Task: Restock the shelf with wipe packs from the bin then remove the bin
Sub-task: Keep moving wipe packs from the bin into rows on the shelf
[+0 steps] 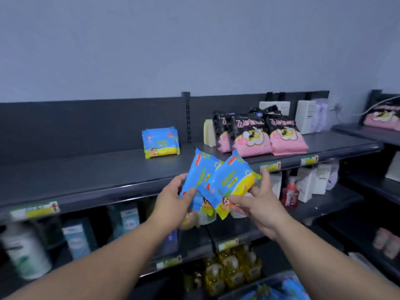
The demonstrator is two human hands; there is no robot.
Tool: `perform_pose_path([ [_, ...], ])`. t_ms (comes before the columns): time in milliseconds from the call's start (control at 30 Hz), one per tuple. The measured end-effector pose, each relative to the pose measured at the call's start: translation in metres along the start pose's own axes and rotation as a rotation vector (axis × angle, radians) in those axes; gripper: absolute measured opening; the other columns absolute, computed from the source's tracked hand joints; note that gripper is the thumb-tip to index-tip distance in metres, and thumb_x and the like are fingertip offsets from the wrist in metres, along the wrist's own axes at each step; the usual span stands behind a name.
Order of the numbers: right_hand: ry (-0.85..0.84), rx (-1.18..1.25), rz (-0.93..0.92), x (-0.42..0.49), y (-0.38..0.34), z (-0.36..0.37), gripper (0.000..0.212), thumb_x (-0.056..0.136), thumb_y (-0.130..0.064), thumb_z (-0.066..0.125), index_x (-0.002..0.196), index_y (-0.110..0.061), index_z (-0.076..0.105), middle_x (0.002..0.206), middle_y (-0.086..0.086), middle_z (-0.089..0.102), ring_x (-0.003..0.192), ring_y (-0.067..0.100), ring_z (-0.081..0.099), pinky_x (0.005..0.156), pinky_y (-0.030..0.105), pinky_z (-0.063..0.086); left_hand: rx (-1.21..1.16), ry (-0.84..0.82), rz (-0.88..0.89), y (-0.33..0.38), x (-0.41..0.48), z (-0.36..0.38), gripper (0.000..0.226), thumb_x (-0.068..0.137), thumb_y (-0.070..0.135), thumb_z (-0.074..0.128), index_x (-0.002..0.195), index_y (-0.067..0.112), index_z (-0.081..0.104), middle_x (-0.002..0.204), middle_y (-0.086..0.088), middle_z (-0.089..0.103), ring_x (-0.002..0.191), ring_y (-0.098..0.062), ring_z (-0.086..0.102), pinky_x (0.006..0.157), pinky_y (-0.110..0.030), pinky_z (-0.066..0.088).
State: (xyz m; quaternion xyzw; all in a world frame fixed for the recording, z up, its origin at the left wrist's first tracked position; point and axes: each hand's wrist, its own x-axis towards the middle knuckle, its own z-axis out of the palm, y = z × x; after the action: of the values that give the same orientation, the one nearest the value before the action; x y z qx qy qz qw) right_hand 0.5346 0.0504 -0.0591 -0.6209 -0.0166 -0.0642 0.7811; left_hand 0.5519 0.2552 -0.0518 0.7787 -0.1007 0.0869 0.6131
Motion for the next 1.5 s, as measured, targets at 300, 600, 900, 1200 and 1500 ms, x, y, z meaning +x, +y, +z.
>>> perform_pose_path([
  [300,0.058,0.070,0.070,0.027,-0.010,0.155,0.031,0.091,-0.006,0.062,0.119,-0.017,0.052,0.102,0.008,0.070,0.079,0.021,0.070,0.051,0.027,0.056,0.033,-0.072,0.036,0.008,0.024,-0.150,0.034,0.094,0.005,0.054,0.119,0.027,0.057,0.102,0.005,0.071,0.068,-0.002,0.066,0.053,-0.020,0.051],
  [600,0.133,-0.089,0.040,0.070,-0.007,0.193,0.018,0.087,-0.016,0.070,0.104,-0.011,0.065,0.097,0.007,0.074,0.079,0.019,0.070,0.060,0.029,0.056,0.097,-0.097,0.007,-0.011,0.071,-0.207,0.038,0.092,0.005,0.052,0.115,0.034,0.060,0.101,-0.005,0.071,0.089,-0.029,0.069,0.074,-0.040,0.059],
  [900,-0.011,-0.071,0.158,0.156,-0.014,0.177,0.007,0.093,-0.014,0.062,0.098,-0.010,0.059,0.094,0.011,0.074,0.081,0.022,0.070,0.059,0.031,0.056,0.262,-0.005,-0.006,-0.026,0.153,-0.194,0.018,0.091,0.012,0.057,0.097,0.029,0.061,0.093,0.004,0.071,0.085,-0.018,0.069,0.078,-0.041,0.057],
  [1200,-0.135,-0.136,0.255,0.250,-0.004,0.151,0.010,0.095,-0.013,0.059,0.104,-0.009,0.056,0.093,0.010,0.074,0.077,0.021,0.072,0.061,0.032,0.058,0.421,0.030,-0.091,-0.044,0.235,-0.165,0.017,0.091,0.016,0.059,0.097,0.030,0.065,0.100,0.003,0.070,0.093,-0.018,0.066,0.083,-0.037,0.055],
  [1500,-0.156,-0.706,0.145,0.290,0.011,0.132,0.026,0.078,-0.025,0.080,0.092,-0.007,0.067,0.073,-0.004,0.067,0.060,0.008,0.055,0.056,0.018,0.042,0.580,0.132,-0.051,-0.053,0.272,-0.147,0.020,0.095,0.021,0.055,0.109,0.033,0.062,0.109,0.009,0.063,0.096,-0.012,0.061,0.080,-0.031,0.053],
])
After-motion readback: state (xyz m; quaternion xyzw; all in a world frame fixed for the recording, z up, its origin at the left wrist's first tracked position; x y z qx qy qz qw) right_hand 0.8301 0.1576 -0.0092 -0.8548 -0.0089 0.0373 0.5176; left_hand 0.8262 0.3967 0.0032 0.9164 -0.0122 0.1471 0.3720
